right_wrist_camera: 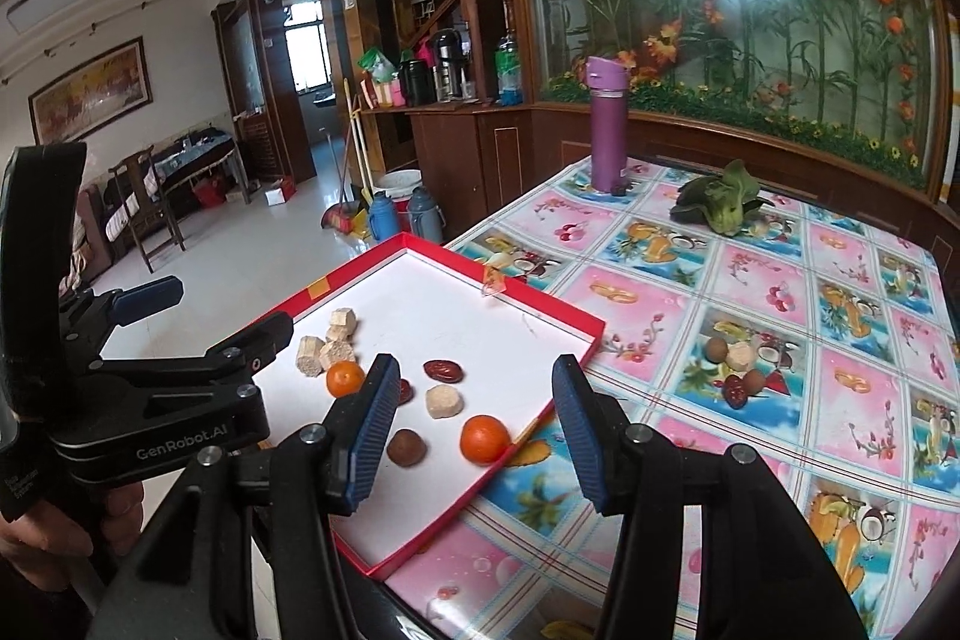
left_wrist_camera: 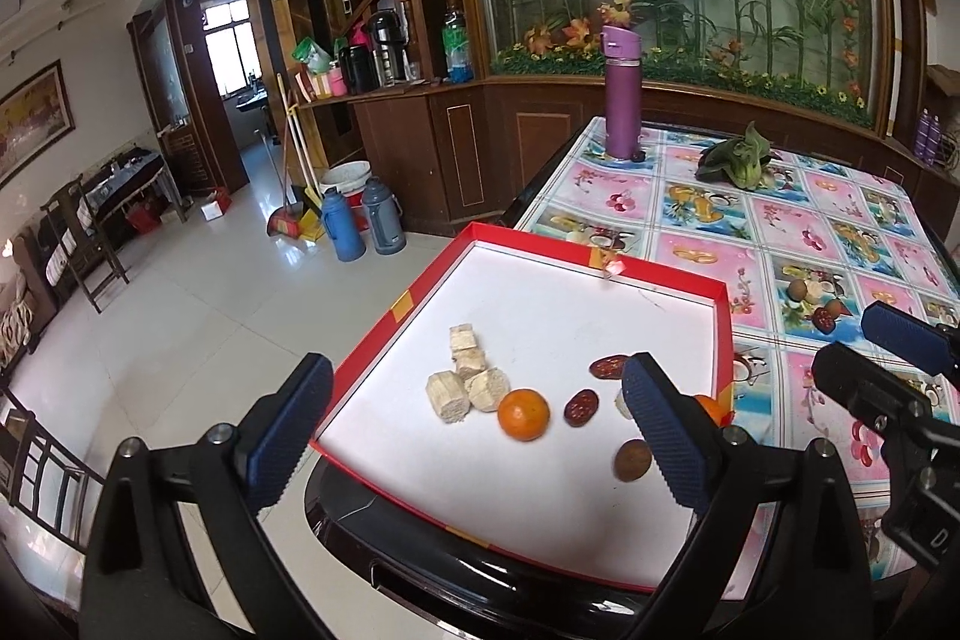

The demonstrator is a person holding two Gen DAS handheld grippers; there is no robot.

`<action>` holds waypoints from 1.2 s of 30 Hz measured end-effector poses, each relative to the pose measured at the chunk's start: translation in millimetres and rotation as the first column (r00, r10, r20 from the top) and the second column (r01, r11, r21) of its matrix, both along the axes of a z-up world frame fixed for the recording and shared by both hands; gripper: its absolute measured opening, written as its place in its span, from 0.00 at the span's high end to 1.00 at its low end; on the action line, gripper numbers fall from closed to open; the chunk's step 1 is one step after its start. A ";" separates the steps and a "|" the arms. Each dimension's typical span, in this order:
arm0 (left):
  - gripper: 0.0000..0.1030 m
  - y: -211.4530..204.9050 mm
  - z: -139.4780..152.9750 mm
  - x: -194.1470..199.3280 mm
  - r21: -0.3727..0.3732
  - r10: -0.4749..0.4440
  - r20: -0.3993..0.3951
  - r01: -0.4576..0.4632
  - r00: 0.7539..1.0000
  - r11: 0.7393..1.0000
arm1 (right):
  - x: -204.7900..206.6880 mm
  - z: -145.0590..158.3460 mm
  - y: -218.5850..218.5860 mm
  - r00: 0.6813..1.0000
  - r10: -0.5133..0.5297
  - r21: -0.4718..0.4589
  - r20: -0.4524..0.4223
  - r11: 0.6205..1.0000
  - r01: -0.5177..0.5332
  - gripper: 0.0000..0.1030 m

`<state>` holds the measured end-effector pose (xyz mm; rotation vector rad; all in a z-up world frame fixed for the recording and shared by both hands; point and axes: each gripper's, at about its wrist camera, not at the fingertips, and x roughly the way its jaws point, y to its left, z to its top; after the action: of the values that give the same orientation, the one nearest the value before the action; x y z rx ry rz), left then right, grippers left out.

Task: Organize fruits
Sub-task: 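Move both tools back over the remaining fruits on the table, then grasp a brown round fruit with the right tool while the left tool grasps a red date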

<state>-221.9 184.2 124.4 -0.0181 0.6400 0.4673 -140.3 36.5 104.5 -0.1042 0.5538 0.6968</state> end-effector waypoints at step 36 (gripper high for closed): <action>0.06 -121.5 -52.9 125.4 -0.090 -0.383 -0.261 0.372 0.886 0.924 | 172.2 -85.1 -127.6 0.916 -0.316 -0.109 -0.249 0.948 0.297 0.58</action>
<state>-96.5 62.6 71.5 0.1374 0.9034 0.0768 31.9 -91.2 19.4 0.0132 0.8309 0.3846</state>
